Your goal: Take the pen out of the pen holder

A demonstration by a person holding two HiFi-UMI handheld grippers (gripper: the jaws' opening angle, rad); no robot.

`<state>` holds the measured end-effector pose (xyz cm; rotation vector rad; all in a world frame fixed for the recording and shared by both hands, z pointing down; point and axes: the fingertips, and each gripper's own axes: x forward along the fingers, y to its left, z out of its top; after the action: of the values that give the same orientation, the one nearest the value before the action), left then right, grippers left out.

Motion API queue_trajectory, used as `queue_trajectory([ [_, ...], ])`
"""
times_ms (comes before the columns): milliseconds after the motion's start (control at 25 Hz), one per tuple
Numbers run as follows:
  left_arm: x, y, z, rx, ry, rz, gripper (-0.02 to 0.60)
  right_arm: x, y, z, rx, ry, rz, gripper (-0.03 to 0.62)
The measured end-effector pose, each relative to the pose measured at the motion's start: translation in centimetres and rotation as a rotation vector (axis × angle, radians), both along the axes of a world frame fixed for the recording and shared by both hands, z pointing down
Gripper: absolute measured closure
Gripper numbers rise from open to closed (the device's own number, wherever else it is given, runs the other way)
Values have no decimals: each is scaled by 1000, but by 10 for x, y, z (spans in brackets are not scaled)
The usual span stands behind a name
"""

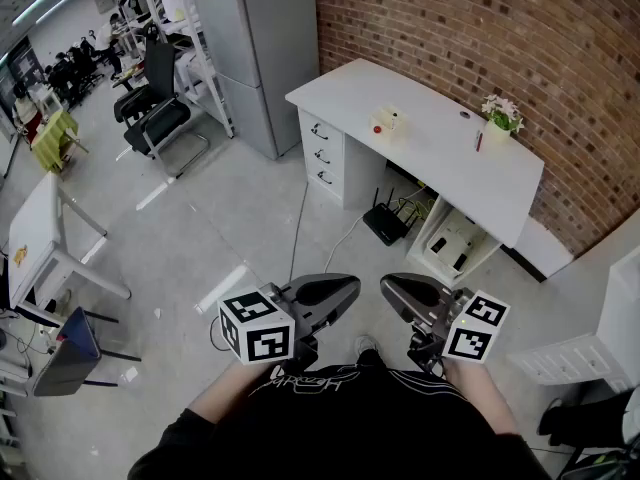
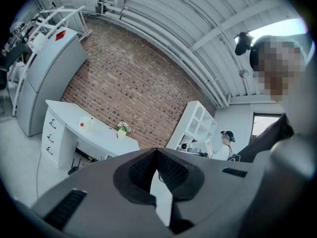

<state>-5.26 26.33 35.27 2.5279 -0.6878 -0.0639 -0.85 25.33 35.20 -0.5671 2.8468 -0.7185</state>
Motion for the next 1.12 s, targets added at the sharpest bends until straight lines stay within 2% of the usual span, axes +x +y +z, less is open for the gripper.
queue_trajectory([
  [280, 5, -3, -1, -4, -3, 1, 578, 7, -4, -1, -3, -4, 10, 591],
  [560, 13, -18, 6, -31, -10, -17, 578, 19, -25, 6, -69, -54, 23, 591],
  [1120, 44, -84, 8, -49, -13, -37, 578, 43, -90, 10, -81, -40, -14, 591],
])
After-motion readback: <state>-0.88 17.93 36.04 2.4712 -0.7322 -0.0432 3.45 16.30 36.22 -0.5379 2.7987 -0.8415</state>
